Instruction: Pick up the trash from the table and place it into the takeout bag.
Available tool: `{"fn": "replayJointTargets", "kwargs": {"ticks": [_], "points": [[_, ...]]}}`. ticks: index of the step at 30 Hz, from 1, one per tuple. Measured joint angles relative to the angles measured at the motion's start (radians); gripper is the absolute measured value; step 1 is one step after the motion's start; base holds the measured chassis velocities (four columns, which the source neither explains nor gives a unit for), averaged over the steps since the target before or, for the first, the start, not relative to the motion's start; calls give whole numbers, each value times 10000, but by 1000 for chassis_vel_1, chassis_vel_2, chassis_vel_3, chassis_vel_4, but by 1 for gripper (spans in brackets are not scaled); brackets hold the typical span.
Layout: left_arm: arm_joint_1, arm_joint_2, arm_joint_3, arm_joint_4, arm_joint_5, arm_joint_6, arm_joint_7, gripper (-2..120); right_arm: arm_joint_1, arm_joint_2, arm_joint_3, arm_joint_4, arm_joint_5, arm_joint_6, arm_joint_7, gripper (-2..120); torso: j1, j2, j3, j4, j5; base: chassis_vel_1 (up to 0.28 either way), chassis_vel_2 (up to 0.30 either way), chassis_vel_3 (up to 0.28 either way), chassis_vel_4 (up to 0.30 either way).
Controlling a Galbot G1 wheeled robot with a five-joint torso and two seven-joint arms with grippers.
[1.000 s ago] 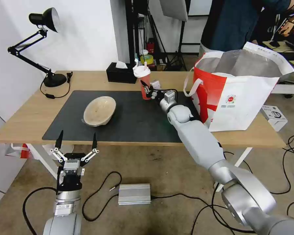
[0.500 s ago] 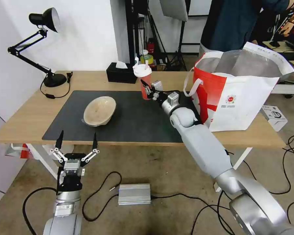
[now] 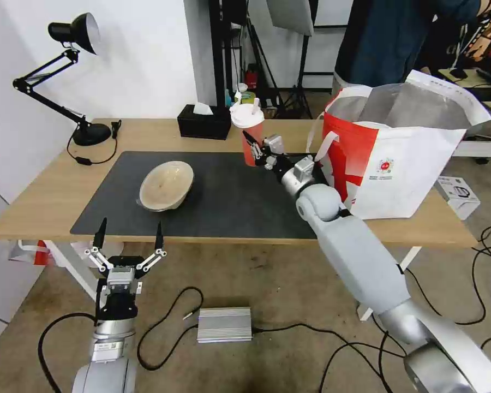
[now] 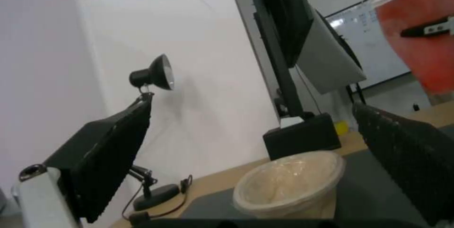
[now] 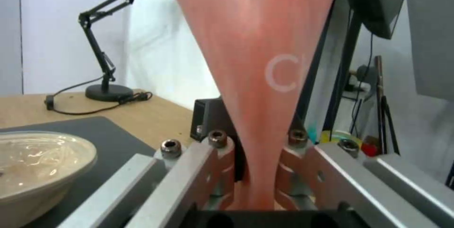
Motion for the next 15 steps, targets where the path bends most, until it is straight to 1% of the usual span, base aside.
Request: {"fn": "replayJointTargets", "kwargs": {"ticks": [15], "points": [[49, -1, 11, -44, 3, -14, -1, 100, -1046, -611, 646, 1702, 215, -47, -85, 6, 0, 0, 0, 1, 2, 0, 0, 0, 0]]}}
